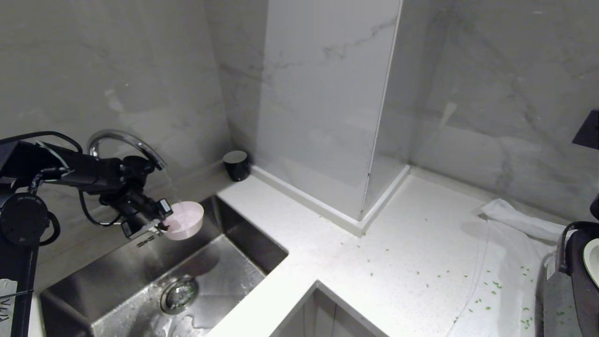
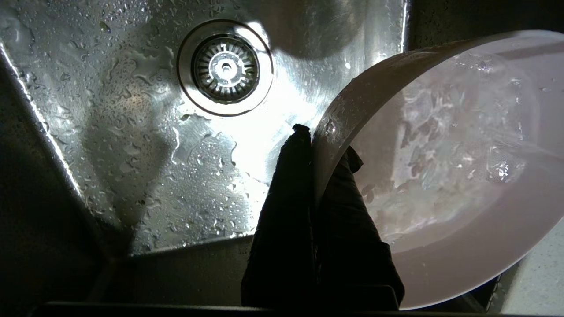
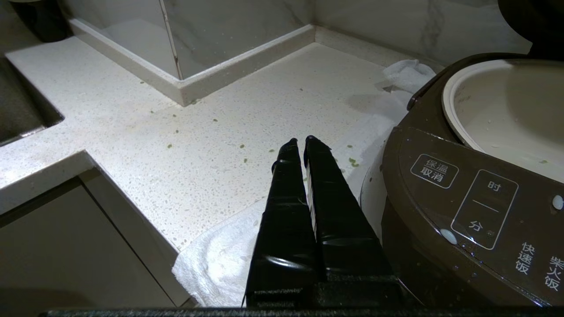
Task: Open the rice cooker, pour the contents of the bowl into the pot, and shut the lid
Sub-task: Fill a bowl with water from the tap
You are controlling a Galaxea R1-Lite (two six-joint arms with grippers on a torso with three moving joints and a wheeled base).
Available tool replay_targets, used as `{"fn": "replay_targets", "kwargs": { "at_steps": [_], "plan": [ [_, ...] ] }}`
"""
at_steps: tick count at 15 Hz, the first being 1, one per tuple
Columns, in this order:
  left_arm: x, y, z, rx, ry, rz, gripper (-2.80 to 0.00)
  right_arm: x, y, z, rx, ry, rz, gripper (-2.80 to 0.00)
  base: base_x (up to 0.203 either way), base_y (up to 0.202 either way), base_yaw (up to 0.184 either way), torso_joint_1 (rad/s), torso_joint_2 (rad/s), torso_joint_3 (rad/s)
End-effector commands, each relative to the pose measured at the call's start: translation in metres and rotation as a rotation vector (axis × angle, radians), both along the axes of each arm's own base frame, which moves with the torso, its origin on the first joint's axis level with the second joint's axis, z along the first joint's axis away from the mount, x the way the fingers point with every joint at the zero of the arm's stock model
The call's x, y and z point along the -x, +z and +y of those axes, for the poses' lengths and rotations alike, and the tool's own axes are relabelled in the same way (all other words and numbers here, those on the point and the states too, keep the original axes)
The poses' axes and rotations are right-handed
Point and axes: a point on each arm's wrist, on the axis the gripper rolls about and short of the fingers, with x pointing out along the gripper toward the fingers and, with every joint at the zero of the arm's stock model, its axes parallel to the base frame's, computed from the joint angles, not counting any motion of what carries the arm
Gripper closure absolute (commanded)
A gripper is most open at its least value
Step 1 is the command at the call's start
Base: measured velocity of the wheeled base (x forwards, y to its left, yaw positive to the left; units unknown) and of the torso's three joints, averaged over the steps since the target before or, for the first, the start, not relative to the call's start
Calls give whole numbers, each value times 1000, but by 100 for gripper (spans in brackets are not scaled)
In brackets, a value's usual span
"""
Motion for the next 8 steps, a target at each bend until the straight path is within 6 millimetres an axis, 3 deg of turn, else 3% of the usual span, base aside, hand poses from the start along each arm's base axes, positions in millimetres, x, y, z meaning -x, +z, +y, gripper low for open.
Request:
{"fn": "replay_targets", "kwargs": {
  "at_steps": [1, 8],
  "plan": [
    [0, 0, -1, 4, 2, 2, 0, 0, 0, 0, 0, 1, 2, 0, 0, 0, 0, 0, 0, 0],
    [-1, 0, -3, 4, -2, 1, 0, 0, 0, 0, -1, 1, 2, 0, 0, 0, 0, 0, 0, 0]
  ]
}}
